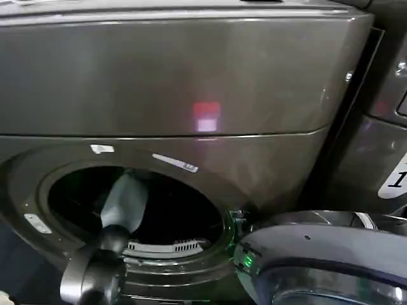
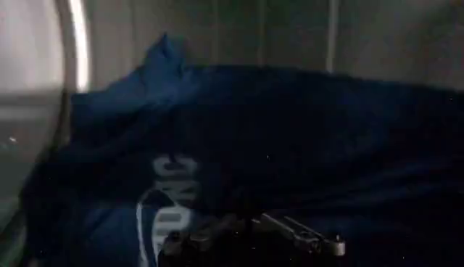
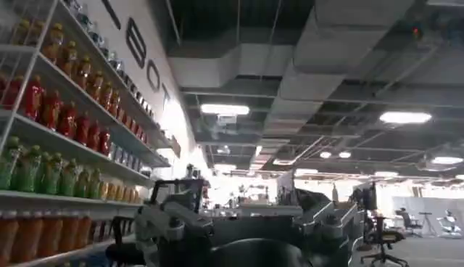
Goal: Grasp the clothes from the dryer.
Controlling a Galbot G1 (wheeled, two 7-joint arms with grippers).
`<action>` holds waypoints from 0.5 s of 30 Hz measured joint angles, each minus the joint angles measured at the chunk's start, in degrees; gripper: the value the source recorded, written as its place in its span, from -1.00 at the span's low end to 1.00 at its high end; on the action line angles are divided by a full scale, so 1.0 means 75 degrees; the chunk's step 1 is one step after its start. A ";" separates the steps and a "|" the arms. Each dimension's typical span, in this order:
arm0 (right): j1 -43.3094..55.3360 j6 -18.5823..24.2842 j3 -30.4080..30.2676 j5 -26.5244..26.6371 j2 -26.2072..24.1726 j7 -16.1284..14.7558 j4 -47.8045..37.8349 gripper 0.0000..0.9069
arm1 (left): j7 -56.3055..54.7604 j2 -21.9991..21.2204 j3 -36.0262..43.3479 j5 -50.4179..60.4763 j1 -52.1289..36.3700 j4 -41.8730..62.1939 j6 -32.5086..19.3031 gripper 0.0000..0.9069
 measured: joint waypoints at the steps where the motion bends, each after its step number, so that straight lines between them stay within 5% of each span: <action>1: -0.0001 -0.0001 -0.0010 -0.0020 0.0006 0.0017 0.0014 1.00 | -0.0342 -0.0031 0.0025 -0.0222 0.0023 -0.0112 0.0094 -1.00; 15: 0.0014 -0.0030 -0.0049 -0.0350 0.0103 0.0060 0.0197 1.00 | -0.4605 -0.0536 0.0068 -0.3404 0.0829 -0.2365 0.1826 -1.00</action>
